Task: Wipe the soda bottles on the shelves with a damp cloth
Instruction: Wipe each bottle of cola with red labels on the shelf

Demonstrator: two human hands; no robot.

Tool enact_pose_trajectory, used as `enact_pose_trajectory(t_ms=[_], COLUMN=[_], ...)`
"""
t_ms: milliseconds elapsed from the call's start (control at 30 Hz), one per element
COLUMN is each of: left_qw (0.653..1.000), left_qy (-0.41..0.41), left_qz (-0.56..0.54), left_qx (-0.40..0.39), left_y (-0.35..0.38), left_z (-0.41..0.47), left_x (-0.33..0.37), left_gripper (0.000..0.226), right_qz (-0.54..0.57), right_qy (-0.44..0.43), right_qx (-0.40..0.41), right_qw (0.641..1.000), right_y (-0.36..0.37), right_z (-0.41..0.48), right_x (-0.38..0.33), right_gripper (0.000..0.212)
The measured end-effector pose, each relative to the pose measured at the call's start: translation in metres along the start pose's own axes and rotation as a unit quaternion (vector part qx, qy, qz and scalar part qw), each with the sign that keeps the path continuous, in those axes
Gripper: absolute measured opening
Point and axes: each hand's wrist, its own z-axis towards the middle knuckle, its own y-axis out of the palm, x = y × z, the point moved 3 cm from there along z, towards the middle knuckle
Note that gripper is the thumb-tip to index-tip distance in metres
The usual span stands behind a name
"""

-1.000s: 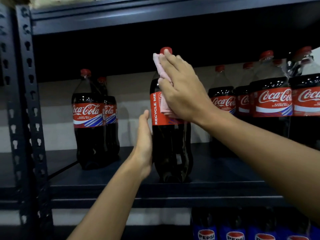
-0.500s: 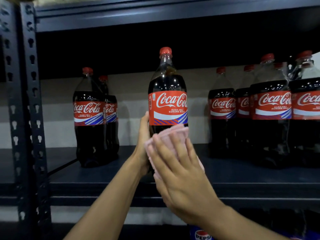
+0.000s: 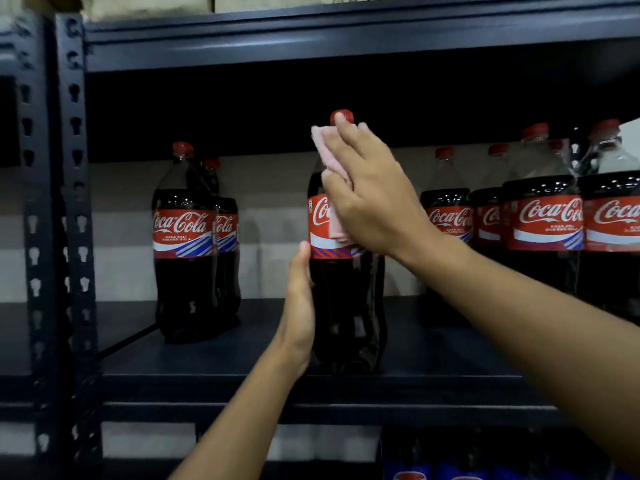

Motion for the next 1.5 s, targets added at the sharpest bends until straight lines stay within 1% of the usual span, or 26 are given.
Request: enact_pose_trajectory(t_ms=[67,100,133,167,233,300,367,467,567,600,633,667,733,800,867,933,1033,1067,1133,1167,1200,1267,1300,1367,1433,1500], left_qw=[1.0,1.0,0.999,0.999,0.998,0.999,0.999,0.997,0.998,0.998,0.996,0.995,0.994,0.994,0.99,0.982,0.968,0.966,0.966,0.969,0.973,0.984,0.986,0.977,0.972,0.972], left_qy=[0.018,0.022,0.024,0.031,0.052,0.04,0.018,0.003,0.015,0.014,0.0,-0.013,-0.014,0.002,0.013,0.024,0.018,0.007,-0.022,-0.041,-0.056,-0.057,-0.054,-0.051,-0.066,-0.064], left_qz=[0.011,0.014,0.016,0.018,0.019,-0.003,-0.034,-0.048,-0.012,-0.006,-0.014,-0.024,-0.053,-0.085,-0.136,-0.188,-0.249,-0.257,-0.257,-0.244,-0.222,-0.16,-0.154,-0.207,-0.226,-0.227], left_qx=[-0.013,-0.015,-0.017,-0.016,-0.014,-0.019,-0.031,-0.061,-0.053,-0.066,-0.083,-0.092,-0.098,-0.075,-0.028,-0.012,-0.002,0.001,0.018,0.022,0.027,0.043,0.043,0.02,0.012,0.01], left_y=[0.003,0.001,0.003,0.001,0.003,0.003,0.005,0.011,0.012,0.015,0.021,0.026,0.036,0.046,0.05,0.055,0.052,0.05,0.046,0.046,0.045,0.049,0.053,0.063,0.07,0.073], left_z=[0.0,-0.001,-0.001,0.0,0.0,0.001,0.001,-0.001,-0.006,-0.008,-0.011,-0.013,-0.015,-0.013,-0.006,0.004,0.021,0.024,0.028,0.025,0.024,0.02,0.02,0.02,0.021,0.02], left_x=[0.001,0.001,0.001,0.001,0.003,0.004,0.005,0.006,0.006,0.007,0.008,0.009,0.008,0.008,0.011,0.016,0.016,0.015,0.01,0.009,0.006,0.002,0.002,0.007,0.012,0.018], left_gripper=[0.072,0.071,0.069,0.065,0.056,0.056,0.066,0.071,0.07,0.071,0.072,0.071,0.064,0.064,0.071,0.077,0.079,0.08,0.082,0.083,0.082,0.069,0.065,0.064,0.074,0.078], right_qz=[0.015,-0.001,-0.044,-0.123,-0.235,-0.17,-0.131,-0.123,-0.061,-0.042,-0.011,0.048,0.19,0.273,0.303,0.311,0.294,0.263,0.156,0.096,0.041,-0.035,-0.049,-0.023,0.04,0.068], right_qy=[-0.001,-0.012,-0.02,-0.021,-0.003,-0.058,-0.12,-0.131,-0.058,-0.034,-0.013,0.025,0.124,0.197,0.218,0.224,0.183,0.158,0.095,0.053,0.008,-0.06,-0.072,-0.063,-0.025,0.011], right_qx=[0.019,0.03,0.037,0.05,0.079,0.029,-0.001,0.0,0.026,0.031,0.042,0.055,0.063,0.042,0.002,-0.026,-0.038,-0.02,0.047,0.084,0.118,0.194,0.231,0.288,0.319,0.337], right_qw=[1.0,0.999,0.998,0.991,0.969,0.983,0.984,0.984,0.996,0.998,0.999,0.997,0.972,0.941,0.928,0.923,0.938,0.952,0.982,0.99,0.992,0.979,0.969,0.955,0.947,0.939], right_y=[0.0,0.006,0.013,0.024,0.048,0.06,0.057,0.047,0.027,0.015,0.004,-0.006,-0.021,-0.023,-0.018,-0.021,-0.023,-0.023,-0.021,-0.018,-0.014,-0.011,-0.013,-0.024,-0.037,-0.042], right_z=[-0.002,-0.01,-0.024,-0.042,-0.087,-0.128,-0.158,-0.167,-0.127,-0.107,-0.086,-0.067,-0.039,-0.029,-0.037,-0.055,-0.085,-0.097,-0.117,-0.124,-0.13,-0.13,-0.125,-0.11,-0.094,-0.091], right_x=[-0.001,-0.007,-0.009,-0.015,-0.025,-0.021,-0.017,-0.022,-0.029,-0.024,-0.017,-0.011,0.005,0.015,0.016,0.015,0.011,0.006,-0.005,-0.009,-0.01,-0.007,-0.005,-0.003,-0.004,-0.008], right_gripper=[0.063,0.063,0.063,0.062,0.057,0.058,0.06,0.059,0.063,0.064,0.065,0.065,0.062,0.059,0.061,0.062,0.056,0.056,0.056,0.056,0.055,0.049,0.044,0.037,0.031,0.024])
